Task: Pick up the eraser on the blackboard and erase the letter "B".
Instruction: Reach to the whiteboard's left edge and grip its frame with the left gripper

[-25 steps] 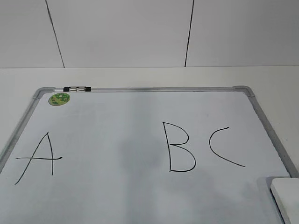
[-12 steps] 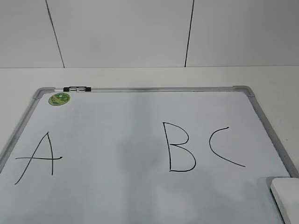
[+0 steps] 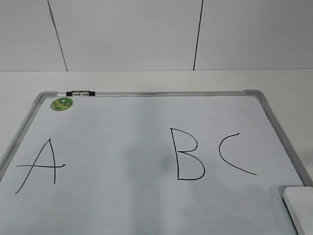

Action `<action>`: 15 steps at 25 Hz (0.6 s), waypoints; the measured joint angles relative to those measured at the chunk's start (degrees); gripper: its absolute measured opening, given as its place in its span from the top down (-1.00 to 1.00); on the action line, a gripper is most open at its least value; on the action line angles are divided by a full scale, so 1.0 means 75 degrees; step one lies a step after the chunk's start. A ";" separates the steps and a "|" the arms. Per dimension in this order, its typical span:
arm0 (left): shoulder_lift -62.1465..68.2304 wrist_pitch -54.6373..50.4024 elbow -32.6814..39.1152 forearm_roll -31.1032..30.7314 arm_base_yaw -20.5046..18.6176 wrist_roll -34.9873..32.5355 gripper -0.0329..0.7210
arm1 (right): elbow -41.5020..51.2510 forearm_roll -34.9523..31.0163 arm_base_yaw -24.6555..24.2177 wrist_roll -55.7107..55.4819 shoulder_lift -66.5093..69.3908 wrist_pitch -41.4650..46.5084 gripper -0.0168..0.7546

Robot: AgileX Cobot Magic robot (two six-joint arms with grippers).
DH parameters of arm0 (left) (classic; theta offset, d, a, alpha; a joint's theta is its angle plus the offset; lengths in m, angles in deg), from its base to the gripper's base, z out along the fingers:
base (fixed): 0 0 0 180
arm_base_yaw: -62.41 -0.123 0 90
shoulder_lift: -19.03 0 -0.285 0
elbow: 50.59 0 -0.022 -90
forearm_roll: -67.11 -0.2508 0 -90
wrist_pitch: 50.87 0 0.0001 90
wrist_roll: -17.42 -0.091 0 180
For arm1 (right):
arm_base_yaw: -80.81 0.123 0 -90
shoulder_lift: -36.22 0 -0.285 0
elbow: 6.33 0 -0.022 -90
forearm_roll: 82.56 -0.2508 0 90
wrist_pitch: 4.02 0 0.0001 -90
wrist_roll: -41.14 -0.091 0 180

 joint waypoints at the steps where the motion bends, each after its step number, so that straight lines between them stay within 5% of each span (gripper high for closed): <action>1: 0.0000 0.0000 0.0000 0.0000 0.0000 0.0000 0.31 | -0.0087 0.0000 0.0000 -0.0114 0.0249 0.0091 -0.52; 15: 0.1222 -0.0287 -0.0286 -0.0161 0.0000 0.0041 0.31 | -0.0654 -0.1020 0.0000 -0.0967 0.2989 0.0927 -0.52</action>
